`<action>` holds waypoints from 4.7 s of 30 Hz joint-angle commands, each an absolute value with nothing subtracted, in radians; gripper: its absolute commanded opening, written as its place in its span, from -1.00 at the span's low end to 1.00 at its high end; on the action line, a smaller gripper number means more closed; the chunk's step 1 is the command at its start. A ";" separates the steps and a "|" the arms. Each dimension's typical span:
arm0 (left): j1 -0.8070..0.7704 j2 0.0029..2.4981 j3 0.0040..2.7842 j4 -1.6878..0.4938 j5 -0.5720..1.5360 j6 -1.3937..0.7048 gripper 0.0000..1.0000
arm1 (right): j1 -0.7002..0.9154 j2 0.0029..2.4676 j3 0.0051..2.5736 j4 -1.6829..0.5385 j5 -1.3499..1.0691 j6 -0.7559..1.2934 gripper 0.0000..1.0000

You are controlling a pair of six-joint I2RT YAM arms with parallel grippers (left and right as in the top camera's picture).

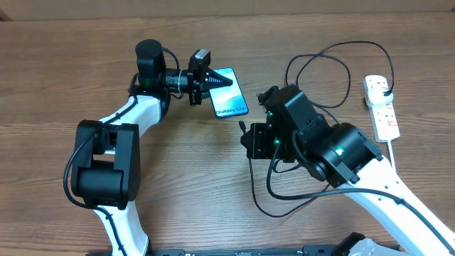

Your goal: Plug charger to phone and switch on socket

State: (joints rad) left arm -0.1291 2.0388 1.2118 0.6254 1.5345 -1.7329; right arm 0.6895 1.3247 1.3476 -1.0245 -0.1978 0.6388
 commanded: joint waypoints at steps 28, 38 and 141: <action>-0.139 2.040 1.237 0.634 1.538 -1.732 -0.92 | 0.694 1.336 1.344 -0.965 -0.225 0.593 -0.92; -0.143 2.040 1.237 0.634 1.546 -1.774 -0.92 | 0.694 1.336 1.344 -0.965 -0.225 0.593 -0.92; -0.144 2.040 1.237 0.633 1.516 -1.721 -0.92 | 0.694 1.357 1.344 -1.002 -0.174 0.463 -0.92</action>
State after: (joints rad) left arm -0.1375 2.0388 1.2118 0.6254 1.5139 -1.6917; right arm 0.6899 1.3552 1.3476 -1.0050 -0.1791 0.4702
